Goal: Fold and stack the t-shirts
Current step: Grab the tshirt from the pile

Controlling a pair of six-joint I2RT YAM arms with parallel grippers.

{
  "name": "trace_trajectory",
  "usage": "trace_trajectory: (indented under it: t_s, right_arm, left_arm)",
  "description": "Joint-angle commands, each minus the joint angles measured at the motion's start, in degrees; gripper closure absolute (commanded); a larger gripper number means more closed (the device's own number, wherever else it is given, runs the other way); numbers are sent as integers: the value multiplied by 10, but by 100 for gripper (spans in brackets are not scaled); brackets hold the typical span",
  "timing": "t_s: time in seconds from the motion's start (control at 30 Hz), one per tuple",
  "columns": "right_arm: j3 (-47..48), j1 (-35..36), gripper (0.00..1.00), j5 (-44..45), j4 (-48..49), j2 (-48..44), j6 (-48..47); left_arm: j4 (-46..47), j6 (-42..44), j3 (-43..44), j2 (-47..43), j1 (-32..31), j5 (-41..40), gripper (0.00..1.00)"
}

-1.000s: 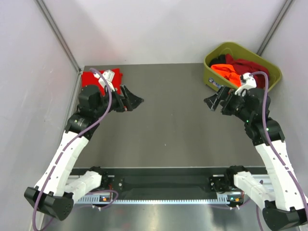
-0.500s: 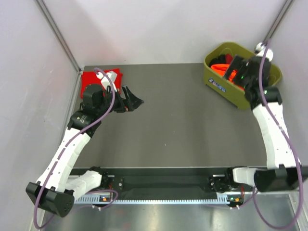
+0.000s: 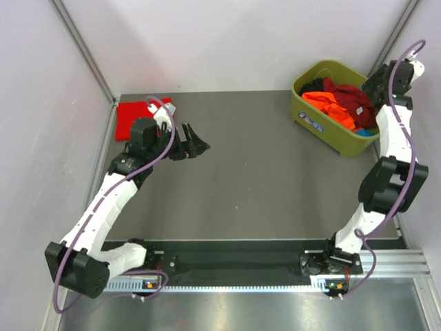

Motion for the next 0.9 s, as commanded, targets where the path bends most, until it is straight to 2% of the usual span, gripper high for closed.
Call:
trace_trajectory:
  t_s: [0.0,0.17,0.33,0.37,0.4,0.43,0.47,0.5,0.53,0.67,0.77,0.87]
  right_arm:
    - [55,-17,34,-65,85,57,56]
    - [90,-23,35,-83,144,161,95]
    - [151,-24,40,-73,159,249,118]
    - [159,-23,45,-78,164,257,118]
    - [175,-24,65,-81,172,264,113]
    - [182,-23,76,-82,178,264,108]
    - [190,-23,93,-85,190,258,93]
    - [194,-24,99,-85,197,249,83]
    - [198,-24,100,-85,203,224,75]
    - [213,-25,100,-136,182,114,56]
    - [181,-15,100,-189,201,5,68]
    - [151,9,100,-206,175,-86,83]
  left_arm:
    - [52,14,-5,28,-1,7,11]
    - [67,25,10,70,-1,3,12]
    - [67,34,27,105,-1,-3,13]
    - [68,34,30,110,-1,0,14]
    - [68,34,31,112,-1,3,14]
    - [68,34,31,113,-1,3,14]
    - [67,33,34,113,-1,10,15]
    - [68,33,34,111,-1,15,15]
    - [69,30,34,108,-1,22,15]
    - [91,13,25,79,-2,30,15]
    - [114,-4,11,41,-2,30,15]
    - [116,-24,3,21,-1,28,14]
